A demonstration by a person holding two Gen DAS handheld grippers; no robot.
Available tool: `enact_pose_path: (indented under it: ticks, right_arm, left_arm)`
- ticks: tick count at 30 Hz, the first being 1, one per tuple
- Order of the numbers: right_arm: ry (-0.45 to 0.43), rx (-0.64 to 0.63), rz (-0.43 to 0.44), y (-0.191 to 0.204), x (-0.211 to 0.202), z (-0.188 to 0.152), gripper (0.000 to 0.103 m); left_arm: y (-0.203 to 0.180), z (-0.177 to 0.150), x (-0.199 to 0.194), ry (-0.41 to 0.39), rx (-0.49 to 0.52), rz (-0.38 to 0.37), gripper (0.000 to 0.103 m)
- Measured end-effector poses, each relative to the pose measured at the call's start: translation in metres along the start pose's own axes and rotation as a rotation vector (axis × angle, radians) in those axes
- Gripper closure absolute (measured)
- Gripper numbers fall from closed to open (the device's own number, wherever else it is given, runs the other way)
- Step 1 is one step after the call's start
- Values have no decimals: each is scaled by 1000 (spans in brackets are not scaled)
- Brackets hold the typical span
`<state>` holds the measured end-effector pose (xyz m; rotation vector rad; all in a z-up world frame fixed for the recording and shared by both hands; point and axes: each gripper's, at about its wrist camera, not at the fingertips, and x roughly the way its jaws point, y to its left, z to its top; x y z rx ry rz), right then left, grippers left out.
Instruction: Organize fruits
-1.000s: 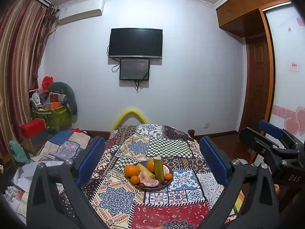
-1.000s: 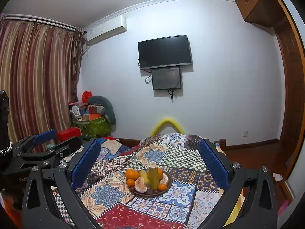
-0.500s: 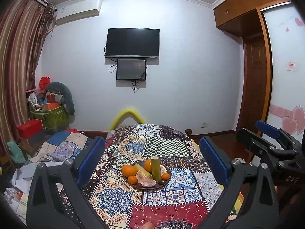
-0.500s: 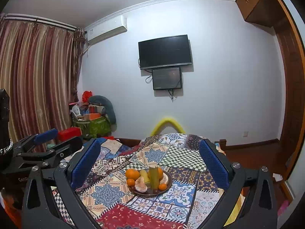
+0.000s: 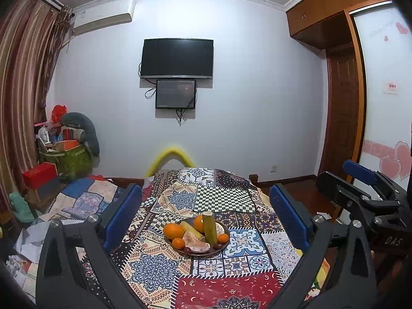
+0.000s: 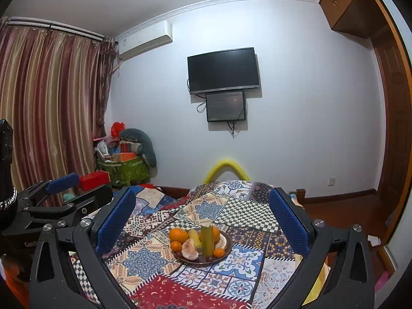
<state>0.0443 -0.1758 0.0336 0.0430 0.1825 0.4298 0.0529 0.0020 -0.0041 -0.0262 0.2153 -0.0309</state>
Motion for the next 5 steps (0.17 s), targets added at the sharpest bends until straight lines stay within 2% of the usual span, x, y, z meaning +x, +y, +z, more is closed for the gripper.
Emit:
enact_pose_path:
  ticks: [5]
  right_arm:
    - [1, -1, -1, 0, 0, 0, 0]
  left_arm:
    - [0, 0, 2, 4, -1, -3, 3]
